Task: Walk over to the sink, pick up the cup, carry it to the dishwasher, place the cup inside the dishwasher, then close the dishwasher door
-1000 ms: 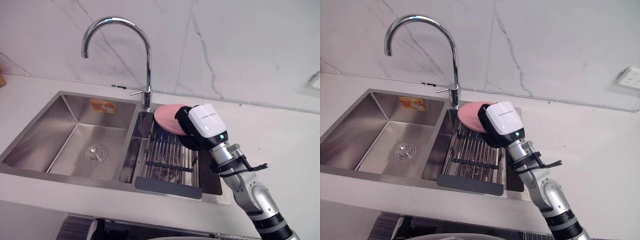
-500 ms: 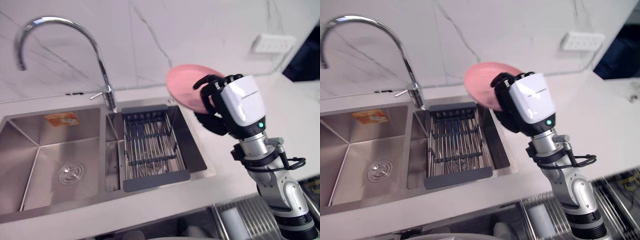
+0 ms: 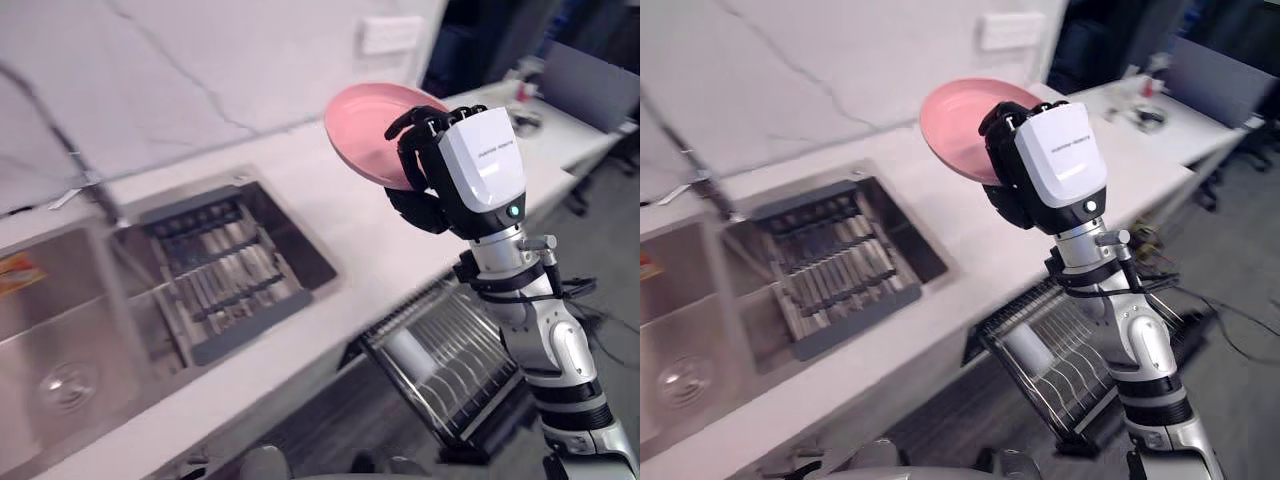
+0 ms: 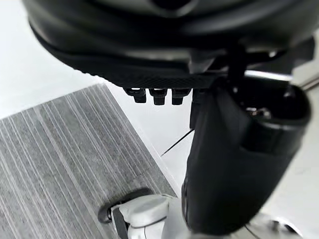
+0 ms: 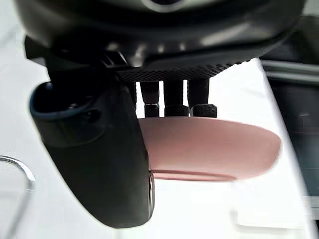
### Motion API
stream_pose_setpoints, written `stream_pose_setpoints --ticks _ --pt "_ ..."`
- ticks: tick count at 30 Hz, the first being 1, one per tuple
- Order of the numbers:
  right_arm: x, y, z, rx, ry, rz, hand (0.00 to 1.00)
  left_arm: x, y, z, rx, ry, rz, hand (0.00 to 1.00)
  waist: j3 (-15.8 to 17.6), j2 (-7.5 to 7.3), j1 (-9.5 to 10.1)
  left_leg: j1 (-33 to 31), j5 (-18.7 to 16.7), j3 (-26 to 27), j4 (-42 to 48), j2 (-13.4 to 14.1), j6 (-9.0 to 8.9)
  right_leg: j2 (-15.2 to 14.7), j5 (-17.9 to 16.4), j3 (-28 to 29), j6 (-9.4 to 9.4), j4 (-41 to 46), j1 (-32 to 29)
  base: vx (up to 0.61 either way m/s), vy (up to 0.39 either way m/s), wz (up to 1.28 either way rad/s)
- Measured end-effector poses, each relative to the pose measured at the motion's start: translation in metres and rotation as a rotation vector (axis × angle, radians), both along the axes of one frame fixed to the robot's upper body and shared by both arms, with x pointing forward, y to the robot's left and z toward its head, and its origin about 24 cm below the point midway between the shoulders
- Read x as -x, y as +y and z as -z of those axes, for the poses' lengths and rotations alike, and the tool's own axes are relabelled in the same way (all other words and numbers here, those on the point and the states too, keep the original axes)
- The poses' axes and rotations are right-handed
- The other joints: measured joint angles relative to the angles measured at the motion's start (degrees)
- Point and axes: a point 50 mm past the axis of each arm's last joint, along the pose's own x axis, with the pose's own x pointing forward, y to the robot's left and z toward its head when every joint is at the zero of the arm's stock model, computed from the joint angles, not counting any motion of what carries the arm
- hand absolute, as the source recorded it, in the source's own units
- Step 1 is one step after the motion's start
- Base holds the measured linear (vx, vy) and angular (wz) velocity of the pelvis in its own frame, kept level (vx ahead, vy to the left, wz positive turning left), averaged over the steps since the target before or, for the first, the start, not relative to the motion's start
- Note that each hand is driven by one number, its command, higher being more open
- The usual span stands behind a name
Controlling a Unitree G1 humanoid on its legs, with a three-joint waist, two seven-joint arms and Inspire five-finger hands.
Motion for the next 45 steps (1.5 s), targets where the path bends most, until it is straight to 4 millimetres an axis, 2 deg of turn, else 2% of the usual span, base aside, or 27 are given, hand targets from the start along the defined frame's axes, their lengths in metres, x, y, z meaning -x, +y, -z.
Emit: stream_pose_setpoints --ticks 1,2,3,4,6,11,16,19,21,26,33,38,45 --pt "0.0 -0.005 0.002 0.003 0.013 0.024 0.0 -0.007 -0.002 0.001 0.003 -0.012 0.005 1.0 0.1 0.85 -0.05 -0.2 1.3 0.2 -0.2 1.1 -1.13 2.5 3.5 0.3 2.09 -6.2 2.1 -0.04 -0.241 -0.37" --pt "0.001 -0.01 0.008 0.0 0.042 0.053 0.0 -0.012 -0.003 0.0 -0.004 -0.029 0.028 1.0 -0.1 1.31 -0.66 0.4 2.9 0.2 -2.0 1.4 -1.73 4.1 6.0 0.3 1.34 -10.9 4.2 -0.02 -0.226 -0.25" --pt "0.002 -0.013 0.011 0.001 0.056 0.068 0.0 -0.012 -0.003 0.0 -0.007 -0.023 0.028 1.0 -0.1 1.33 -0.77 1.0 3.6 0.0 -3.1 1.4 -2.1 4.6 6.7 0.4 1.03 -12.3 4.8 0.01 -0.215 -0.14" --pt "0.004 -0.026 0.015 0.001 0.08 0.124 0.0 -0.009 -0.001 0.0 -0.016 -0.014 0.016 1.0 -0.1 1.26 -1.23 2.4 5.1 0.2 -5.7 1.4 -2.91 5.4 7.7 0.7 0.69 -14.4 6.1 0.01 -0.133 -0.08" --pt "0.006 -0.036 0.014 -0.018 0.08 0.167 0.0 -0.007 -0.001 0.0 -0.019 -0.014 0.016 1.0 -0.1 1.24 -1.67 3.3 6.1 0.4 -7.5 1.0 -3.16 5.6 8.2 0.8 0.68 -15.3 6.6 -0.01 -0.082 -0.04" --pt "0.013 -0.053 0.006 -0.054 0.047 0.243 0.0 -0.007 -0.003 0.001 -0.036 -0.01 0.046 1.0 -0.2 1.06 -2.01 3.8 8.3 2.0 -11.1 -0.5 -2.82 5.5 11.1 1.8 1.19 -19.4 6.6 -0.03 -0.004 -0.09" --pt "0.016 -0.057 0.019 -0.085 0.106 0.271 0.0 -0.009 -0.005 0.0 -0.042 -0.014 0.098 1.0 -0.1 0.85 -2.36 3.0 9.0 2.2 -12.3 -2.2 -2.04 4.3 12.1 1.8 1.61 -20.5 5.5 -0.02 0.064 0.01" --pt "0.014 -0.059 0.026 -0.118 0.132 0.292 0.0 -0.019 -0.004 -0.001 -0.055 -0.042 0.15 1.0 0.2 0.87 -2.84 -0.7 9.7 2.1 -12.2 -2.8 -1.02 3.8 13.1 1.8 1.63 -20.5 1.8 -0.03 0.048 0.02" --pt "0.008 -0.065 0.033 -0.155 0.159 0.342 0.0 -0.033 -0.001 -0.004 -0.068 -0.077 0.177 1.0 2.1 0.88 -3.01 -2.9 9.9 2.1 -11.9 -3.2 -0.54 3.3 14.1 1.9 1.75 -20.4 -0.3 -0.05 0.059 0.0" --pt "0.004 -0.077 0.048 -0.281 0.189 0.449 0.0 -0.046 -0.005 -0.007 -0.058 -0.142 0.234 1.0 5.3 1.43 -3.22 -5.8 10.1 2.1 -11.6 -4.0 0.49 2.5 15.1 2.0 2.01 -20.4 -3.2 -0.05 0.054 0.01" --pt "0.006 -0.084 0.047 -0.4 0.138 0.5 0.0 -0.065 -0.01 -0.012 -0.049 -0.219 0.262 1.0 10.3 2.91 -3.23 -8.9 10.2 0.7 -10.8 -4.2 1.0 2.4 16.0 2.4 1.84 -20.5 -5.9 -0.01 0.01 -0.01" --pt "0.006 -0.086 0.049 -0.42 0.131 0.514 0.0 -0.075 -0.014 -0.013 -0.043 -0.241 0.282 1.0 12.1 3.91 -3.25 -10.5 10.3 0.2 -10.8 -4.7 1.2 2.3 16.2 2.5 1.76 -20.5 -7.5 0.0 0.0 0.0" --pt "-0.014 -0.09 0.044 -0.497 0.134 0.507 0.0 -0.105 -0.024 -0.019 -0.039 -0.316 0.326 1.0 18.6 5.81 -3.28 -13.0 11.1 -1.5 -11.5 -5.9 2.11 1.7 17.4 3.0 1.76 -20.5 -10.3 -0.03 0.011 -0.02"
